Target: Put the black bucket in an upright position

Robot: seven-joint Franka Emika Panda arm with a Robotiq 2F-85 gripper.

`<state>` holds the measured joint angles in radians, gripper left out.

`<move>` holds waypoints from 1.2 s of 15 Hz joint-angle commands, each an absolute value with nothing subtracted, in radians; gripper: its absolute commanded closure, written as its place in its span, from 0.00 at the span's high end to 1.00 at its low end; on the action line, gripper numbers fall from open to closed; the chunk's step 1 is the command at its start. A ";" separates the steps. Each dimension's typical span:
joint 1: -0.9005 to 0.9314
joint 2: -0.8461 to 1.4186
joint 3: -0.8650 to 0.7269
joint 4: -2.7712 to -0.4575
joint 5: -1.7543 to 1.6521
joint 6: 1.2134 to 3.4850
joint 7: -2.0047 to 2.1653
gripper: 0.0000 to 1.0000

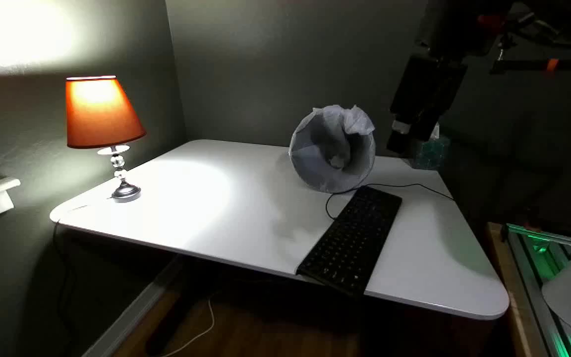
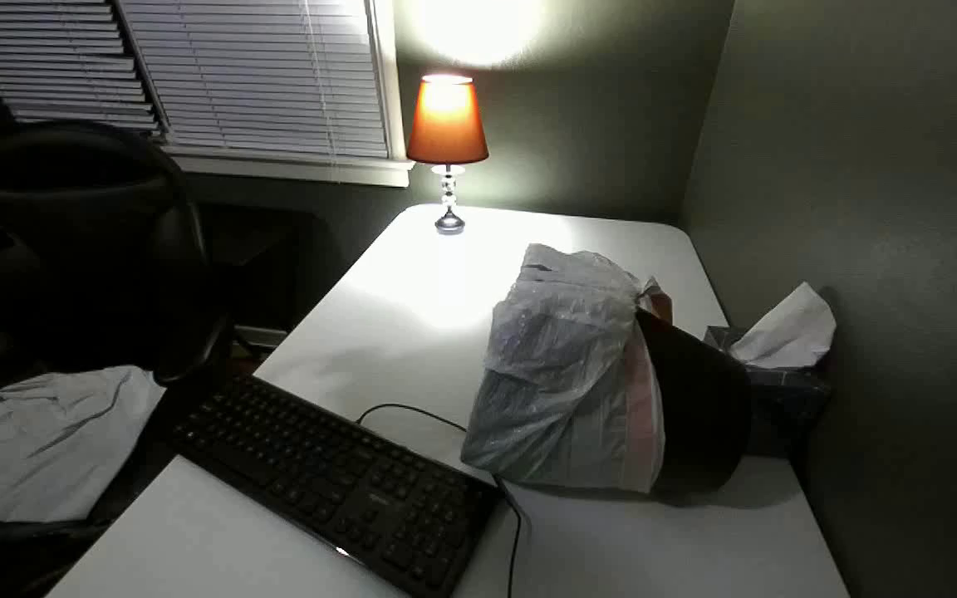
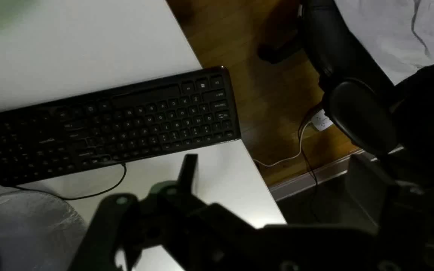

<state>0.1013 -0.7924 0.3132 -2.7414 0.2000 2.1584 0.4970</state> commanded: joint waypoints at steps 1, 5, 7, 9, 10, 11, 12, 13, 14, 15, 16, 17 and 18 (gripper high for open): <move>0.104 -0.792 0.309 -2.739 0.196 2.156 0.499 1.00; 0.104 -0.792 0.309 -2.739 0.196 2.156 0.499 1.00; 0.104 -0.792 0.309 -2.739 0.196 2.156 0.499 1.00; 0.061 -0.777 0.318 -2.742 0.159 2.175 0.521 1.00; 0.035 -0.770 0.307 -2.741 0.144 2.179 0.529 1.00; -0.006 -0.776 0.296 -2.741 0.119 2.196 0.545 1.00; -0.042 -0.782 0.288 -2.739 0.101 2.215 0.564 1.00; -0.078 -0.790 0.274 -2.738 0.075 2.244 0.565 1.00; -0.108 -0.791 0.262 -2.733 0.046 2.270 0.554 1.00; -0.142 -0.790 0.255 -2.730 0.010 2.302 0.544 1.00; -0.171 -0.782 0.248 -2.719 -0.035 2.325 0.520 1.00; -0.205 -0.772 0.248 -2.709 -0.085 2.330 0.506 1.00; -0.228 -0.761 0.245 -2.698 -0.126 2.317 0.491 1.00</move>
<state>-0.1625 -0.7874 0.2472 -2.7245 -0.0230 2.3115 0.5201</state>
